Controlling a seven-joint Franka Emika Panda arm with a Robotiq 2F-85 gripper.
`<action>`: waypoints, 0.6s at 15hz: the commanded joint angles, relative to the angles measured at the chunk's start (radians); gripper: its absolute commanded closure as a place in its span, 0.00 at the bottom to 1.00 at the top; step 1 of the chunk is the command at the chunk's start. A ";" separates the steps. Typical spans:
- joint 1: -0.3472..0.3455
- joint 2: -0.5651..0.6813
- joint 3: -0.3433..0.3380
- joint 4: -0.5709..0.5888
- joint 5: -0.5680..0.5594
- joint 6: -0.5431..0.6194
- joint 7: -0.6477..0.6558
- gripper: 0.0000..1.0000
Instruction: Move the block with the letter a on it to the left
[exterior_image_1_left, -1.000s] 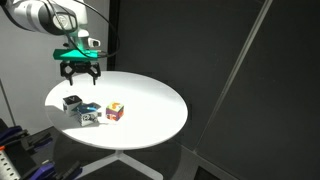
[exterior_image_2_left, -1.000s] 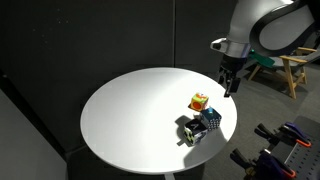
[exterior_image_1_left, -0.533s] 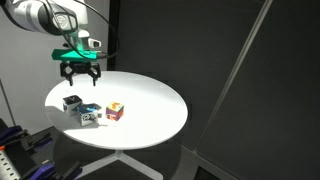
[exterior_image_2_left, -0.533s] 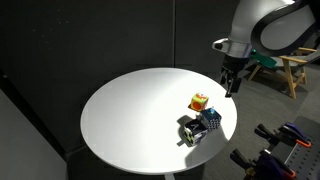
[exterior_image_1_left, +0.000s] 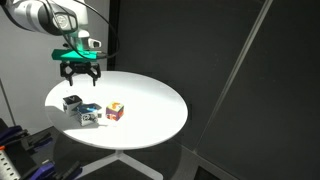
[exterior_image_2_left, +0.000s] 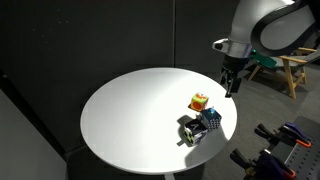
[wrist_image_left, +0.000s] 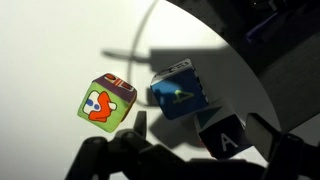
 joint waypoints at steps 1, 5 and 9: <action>0.007 -0.019 -0.010 -0.005 0.053 -0.006 0.038 0.00; 0.005 -0.038 -0.015 -0.010 0.142 -0.030 0.094 0.00; -0.020 -0.076 -0.010 -0.022 0.118 -0.057 0.278 0.00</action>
